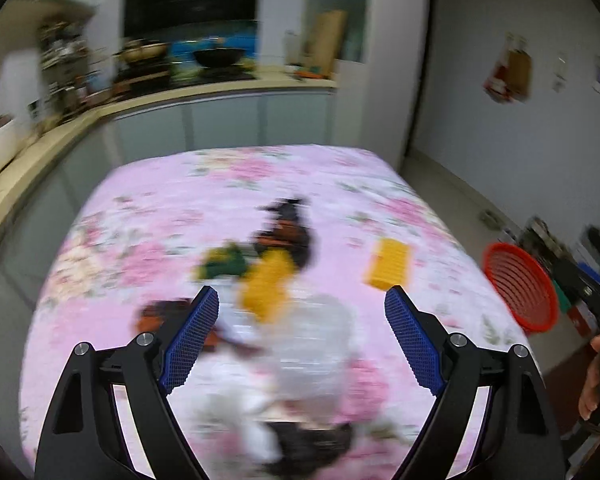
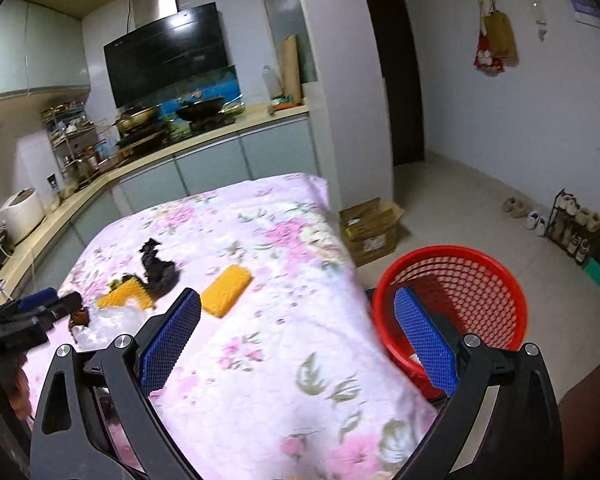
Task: Collect trash
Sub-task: 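Move both grippers back over the trash on the bed, then grasp the brown cloth with the left gripper while the right gripper grasps the plastic bag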
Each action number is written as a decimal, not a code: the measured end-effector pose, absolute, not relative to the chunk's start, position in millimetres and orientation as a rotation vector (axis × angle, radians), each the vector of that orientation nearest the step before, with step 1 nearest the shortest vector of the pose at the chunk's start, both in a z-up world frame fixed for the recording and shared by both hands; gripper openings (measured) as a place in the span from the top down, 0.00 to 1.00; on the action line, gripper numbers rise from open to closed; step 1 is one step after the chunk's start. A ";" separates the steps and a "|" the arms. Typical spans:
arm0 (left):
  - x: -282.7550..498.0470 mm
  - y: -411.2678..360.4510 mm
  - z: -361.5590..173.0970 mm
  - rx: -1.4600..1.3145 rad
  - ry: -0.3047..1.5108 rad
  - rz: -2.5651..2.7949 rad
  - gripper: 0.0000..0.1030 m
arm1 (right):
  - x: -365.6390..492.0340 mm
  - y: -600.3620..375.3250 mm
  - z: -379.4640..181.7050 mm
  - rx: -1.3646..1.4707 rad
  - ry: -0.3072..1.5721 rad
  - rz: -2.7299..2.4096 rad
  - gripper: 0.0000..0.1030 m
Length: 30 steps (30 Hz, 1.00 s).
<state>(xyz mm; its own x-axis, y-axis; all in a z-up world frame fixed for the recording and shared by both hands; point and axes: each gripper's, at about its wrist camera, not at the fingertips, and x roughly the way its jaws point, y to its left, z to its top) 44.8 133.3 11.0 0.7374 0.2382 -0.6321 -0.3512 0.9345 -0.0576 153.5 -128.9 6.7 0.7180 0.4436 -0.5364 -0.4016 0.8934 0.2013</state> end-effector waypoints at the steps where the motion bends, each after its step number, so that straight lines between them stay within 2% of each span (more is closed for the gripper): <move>1: 38.2 148.5 12.6 -0.190 0.662 0.358 0.20 | 153.0 -126.6 7.0 0.069 0.616 0.471 0.08; 11: -5.1 248.0 -5.2 -0.312 0.696 0.497 0.20 | 157.7 -99.7 -5.6 0.055 0.702 0.516 0.08; 20: 11.3 268.8 -57.7 -0.362 0.804 0.413 0.20 | 162.4 -64.7 -15.0 0.046 0.774 0.590 0.08; 30: 44.2 269.5 -77.3 -0.365 0.813 0.284 0.20 | 162.7 -26.1 -23.7 0.011 0.823 0.658 0.08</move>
<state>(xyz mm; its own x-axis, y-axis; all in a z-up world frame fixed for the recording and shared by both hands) 44.2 269.5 -77.3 0.6557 0.1067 -0.7475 -0.3823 0.9006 -0.2067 162.7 -26.1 -23.7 0.4942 0.5469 -0.6757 -0.5386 0.8028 0.2558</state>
